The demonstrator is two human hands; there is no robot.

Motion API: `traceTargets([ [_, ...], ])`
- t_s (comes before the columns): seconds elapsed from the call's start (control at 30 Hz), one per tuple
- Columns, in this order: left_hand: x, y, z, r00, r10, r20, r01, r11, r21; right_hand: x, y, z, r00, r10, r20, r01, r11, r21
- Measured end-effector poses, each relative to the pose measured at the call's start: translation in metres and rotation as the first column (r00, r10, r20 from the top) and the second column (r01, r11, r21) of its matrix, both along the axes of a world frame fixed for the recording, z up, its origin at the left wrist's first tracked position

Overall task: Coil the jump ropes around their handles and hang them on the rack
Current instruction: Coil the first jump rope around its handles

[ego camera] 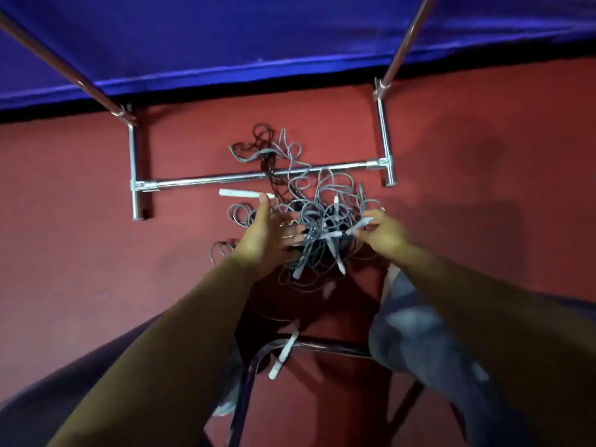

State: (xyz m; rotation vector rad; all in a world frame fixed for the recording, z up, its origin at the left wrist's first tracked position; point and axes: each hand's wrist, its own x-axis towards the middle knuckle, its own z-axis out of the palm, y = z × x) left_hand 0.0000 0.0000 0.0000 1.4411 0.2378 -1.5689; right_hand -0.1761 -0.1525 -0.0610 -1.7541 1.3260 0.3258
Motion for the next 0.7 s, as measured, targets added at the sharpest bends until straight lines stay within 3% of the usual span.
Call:
traceTargets([
  [0.07, -0.007, -0.007, -0.022, 0.999, -0.04, -0.026, 0.041, 0.999, 0.031, 0.003, -0.003, -0.019, 0.997, -0.046, -0.069, 0.045, 0.999, -0.018],
  [0.13, -0.022, -0.008, -0.039, 0.989, -0.149, 0.007, 0.148, 0.986, 0.075, -0.001, 0.001, -0.04, 0.994, -0.083, -0.077, 0.088, 0.994, 0.063],
  [0.2, -0.035, -0.013, -0.053, 0.93, -0.339, 0.144, 0.32, 0.937, 0.14, -0.001, 0.005, -0.051, 0.994, -0.104, -0.042, 0.109, 0.986, 0.126],
  [0.27, -0.046, -0.021, -0.065, 0.824, -0.467, 0.319, 0.431, 0.884, 0.182, 0.006, 0.008, -0.051, 1.0, -0.025, 0.008, 0.024, 0.993, 0.119],
  [0.33, -0.053, -0.026, -0.08, 0.658, -0.557, 0.506, 0.541, 0.818, 0.197, 0.012, 0.013, -0.054, 0.997, 0.077, 0.019, -0.079, 0.988, 0.135],
  [0.43, -0.058, -0.027, -0.104, 0.411, -0.648, 0.642, 0.711, 0.668, 0.22, 0.016, 0.021, -0.066, 0.982, 0.186, -0.035, -0.18, 0.974, 0.14],
  [0.53, -0.058, -0.028, -0.117, 0.302, -0.716, 0.629, 0.721, 0.603, 0.341, 0.018, 0.025, -0.066, 0.989, 0.131, -0.065, -0.123, 0.985, 0.121],
  [0.6, -0.057, -0.03, -0.123, 0.285, -0.714, 0.64, 0.655, 0.632, 0.414, 0.02, 0.027, -0.062, 0.995, 0.098, 0.007, -0.098, 0.992, 0.077],
  [0.7, -0.05, -0.036, -0.126, 0.237, -0.675, 0.699, 0.579, 0.676, 0.456, 0.017, 0.028, -0.049, 0.989, 0.014, 0.149, -0.034, 0.991, 0.131],
])
